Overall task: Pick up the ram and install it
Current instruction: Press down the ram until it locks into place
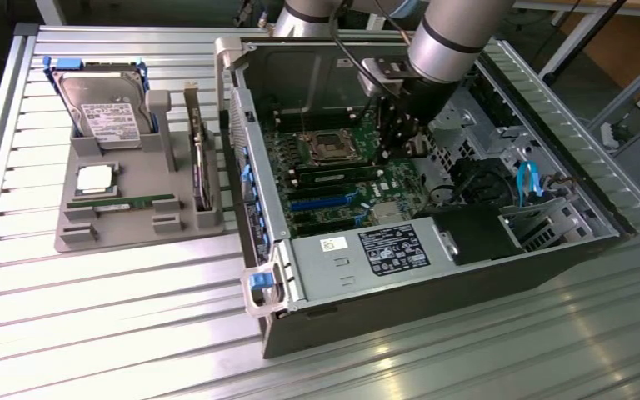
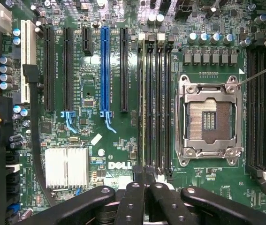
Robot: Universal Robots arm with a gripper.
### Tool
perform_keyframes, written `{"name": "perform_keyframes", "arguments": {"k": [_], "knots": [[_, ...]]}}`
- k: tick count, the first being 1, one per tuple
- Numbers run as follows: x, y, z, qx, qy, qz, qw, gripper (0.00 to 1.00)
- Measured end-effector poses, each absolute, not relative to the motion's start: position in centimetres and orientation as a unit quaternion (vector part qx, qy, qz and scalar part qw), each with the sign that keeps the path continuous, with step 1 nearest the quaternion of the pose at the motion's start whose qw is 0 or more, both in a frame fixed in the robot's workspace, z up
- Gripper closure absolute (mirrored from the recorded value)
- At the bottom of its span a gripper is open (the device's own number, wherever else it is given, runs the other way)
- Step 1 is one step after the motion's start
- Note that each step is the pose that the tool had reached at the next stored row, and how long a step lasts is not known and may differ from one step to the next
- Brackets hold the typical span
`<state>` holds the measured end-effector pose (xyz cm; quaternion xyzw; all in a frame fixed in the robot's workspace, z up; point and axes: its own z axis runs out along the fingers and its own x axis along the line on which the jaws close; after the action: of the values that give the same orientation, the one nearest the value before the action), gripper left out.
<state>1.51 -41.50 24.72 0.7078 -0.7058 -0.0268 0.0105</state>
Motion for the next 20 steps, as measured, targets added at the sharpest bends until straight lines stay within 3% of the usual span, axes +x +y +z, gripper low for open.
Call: {"name": "perform_keyframes", "arguments": {"k": [20], "knots": [[1.51, -40.89, 24.39, 0.708, -0.706, -0.027, 0.01, 0.91]]}}
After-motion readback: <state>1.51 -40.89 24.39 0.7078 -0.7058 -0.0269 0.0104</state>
